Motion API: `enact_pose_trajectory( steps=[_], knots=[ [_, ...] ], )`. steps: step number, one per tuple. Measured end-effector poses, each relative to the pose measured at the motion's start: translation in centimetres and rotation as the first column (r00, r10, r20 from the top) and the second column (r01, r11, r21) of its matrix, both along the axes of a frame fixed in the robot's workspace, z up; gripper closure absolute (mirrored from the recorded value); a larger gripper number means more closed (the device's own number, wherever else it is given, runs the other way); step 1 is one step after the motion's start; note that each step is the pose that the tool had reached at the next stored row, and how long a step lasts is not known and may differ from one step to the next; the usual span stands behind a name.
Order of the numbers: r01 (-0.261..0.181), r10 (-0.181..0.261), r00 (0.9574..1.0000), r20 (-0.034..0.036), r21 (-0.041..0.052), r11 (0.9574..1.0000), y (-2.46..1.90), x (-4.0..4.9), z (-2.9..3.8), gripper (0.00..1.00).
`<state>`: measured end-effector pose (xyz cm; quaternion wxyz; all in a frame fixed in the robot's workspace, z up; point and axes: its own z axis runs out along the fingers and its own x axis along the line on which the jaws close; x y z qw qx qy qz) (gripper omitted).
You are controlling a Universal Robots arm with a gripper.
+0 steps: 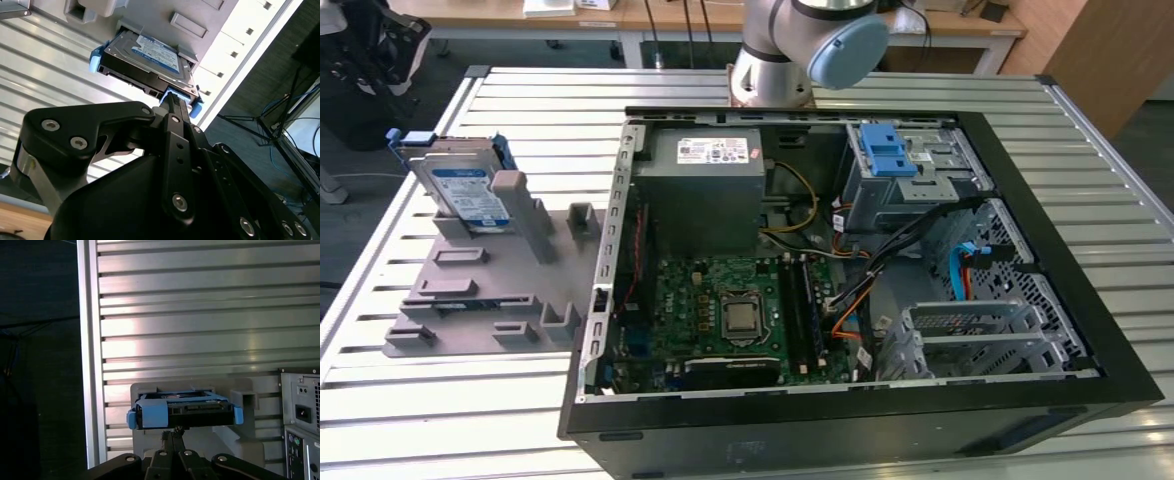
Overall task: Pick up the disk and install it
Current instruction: 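Pick up the disk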
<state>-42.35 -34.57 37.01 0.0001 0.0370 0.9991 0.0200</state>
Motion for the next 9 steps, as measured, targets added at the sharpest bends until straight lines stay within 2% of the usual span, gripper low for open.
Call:
enact_pose_trajectory(
  steps=[9],
  knots=[
    [-0.051, 0.051, 0.9987, -0.0001, 0.0, 0.9987, 0.0, 0.0, 0.0, 0.89]
  ],
)
